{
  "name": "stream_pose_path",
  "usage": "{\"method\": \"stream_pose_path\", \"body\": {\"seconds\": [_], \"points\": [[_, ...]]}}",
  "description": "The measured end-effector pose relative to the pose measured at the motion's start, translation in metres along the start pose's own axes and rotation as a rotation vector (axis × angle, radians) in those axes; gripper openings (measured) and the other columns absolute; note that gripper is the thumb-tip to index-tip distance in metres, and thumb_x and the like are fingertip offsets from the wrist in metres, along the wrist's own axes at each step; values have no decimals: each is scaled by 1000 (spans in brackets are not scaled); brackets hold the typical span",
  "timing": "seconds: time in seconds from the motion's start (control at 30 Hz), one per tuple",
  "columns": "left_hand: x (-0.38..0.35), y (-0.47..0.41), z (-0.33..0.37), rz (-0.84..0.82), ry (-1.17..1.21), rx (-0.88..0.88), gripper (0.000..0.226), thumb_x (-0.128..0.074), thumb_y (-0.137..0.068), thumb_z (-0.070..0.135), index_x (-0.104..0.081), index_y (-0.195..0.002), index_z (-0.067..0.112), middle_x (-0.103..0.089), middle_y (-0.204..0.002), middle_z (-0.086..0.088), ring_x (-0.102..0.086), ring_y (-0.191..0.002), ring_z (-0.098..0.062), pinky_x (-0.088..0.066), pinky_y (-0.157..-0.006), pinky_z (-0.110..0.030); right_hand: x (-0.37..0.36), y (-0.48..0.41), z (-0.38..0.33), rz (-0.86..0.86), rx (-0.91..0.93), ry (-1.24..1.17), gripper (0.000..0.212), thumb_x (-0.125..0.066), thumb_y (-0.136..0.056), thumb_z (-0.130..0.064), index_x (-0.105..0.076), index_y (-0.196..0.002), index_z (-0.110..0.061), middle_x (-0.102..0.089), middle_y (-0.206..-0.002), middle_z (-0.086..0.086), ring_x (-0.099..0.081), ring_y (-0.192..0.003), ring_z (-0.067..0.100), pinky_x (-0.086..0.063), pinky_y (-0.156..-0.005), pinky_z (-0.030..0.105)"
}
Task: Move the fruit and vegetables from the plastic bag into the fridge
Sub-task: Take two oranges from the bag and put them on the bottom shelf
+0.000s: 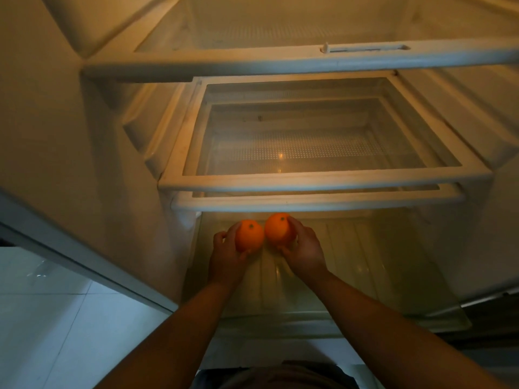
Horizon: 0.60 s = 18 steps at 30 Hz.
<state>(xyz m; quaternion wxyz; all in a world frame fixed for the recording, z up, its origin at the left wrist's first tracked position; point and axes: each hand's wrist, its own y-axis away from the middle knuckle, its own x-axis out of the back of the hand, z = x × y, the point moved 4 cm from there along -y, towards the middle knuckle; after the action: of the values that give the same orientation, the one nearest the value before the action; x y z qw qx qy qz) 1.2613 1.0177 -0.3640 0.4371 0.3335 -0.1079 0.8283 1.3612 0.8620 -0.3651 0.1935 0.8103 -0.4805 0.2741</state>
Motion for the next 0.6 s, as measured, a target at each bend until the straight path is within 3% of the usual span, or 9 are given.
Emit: {"method": "stream_pose_path", "body": {"seconds": [0.17, 0.4, 0.6], "points": [[-1, 0, 1, -1, 12, 36, 67, -69, -83, 22, -34, -139, 16, -35, -137, -14, -45, -119, -32, -33, -87, -27, 3, 4, -4, -10, 9, 26, 70, -68, -81, -24, -33, -142, -25, -47, -125, 14, -50, -111, 29, -36, -85, 26], [10, -2, 7, -71, -83, 35, 73, -73, -78, 24, -33, -139, 12, -36, -140, -16, -44, -123, -33, -38, -93, -33, 23, 1, -10, -51, -66, 62, 75, -71, -79, -30, -32, -143, -21, -45, -134, 15, -45, -122, 29, -36, -95, 28], [18, 3, 18, -77, -107, 0, 70, -78, -70, 29, -44, -131, 17, -48, -131, -13, -50, -116, -31, -40, -90, -31, 40, 18, -10, -77, -112, 54, 80, -77, -73, -35, -35, -140, -25, -46, -138, 8, -46, -123, 26, -42, -97, 36]]}}
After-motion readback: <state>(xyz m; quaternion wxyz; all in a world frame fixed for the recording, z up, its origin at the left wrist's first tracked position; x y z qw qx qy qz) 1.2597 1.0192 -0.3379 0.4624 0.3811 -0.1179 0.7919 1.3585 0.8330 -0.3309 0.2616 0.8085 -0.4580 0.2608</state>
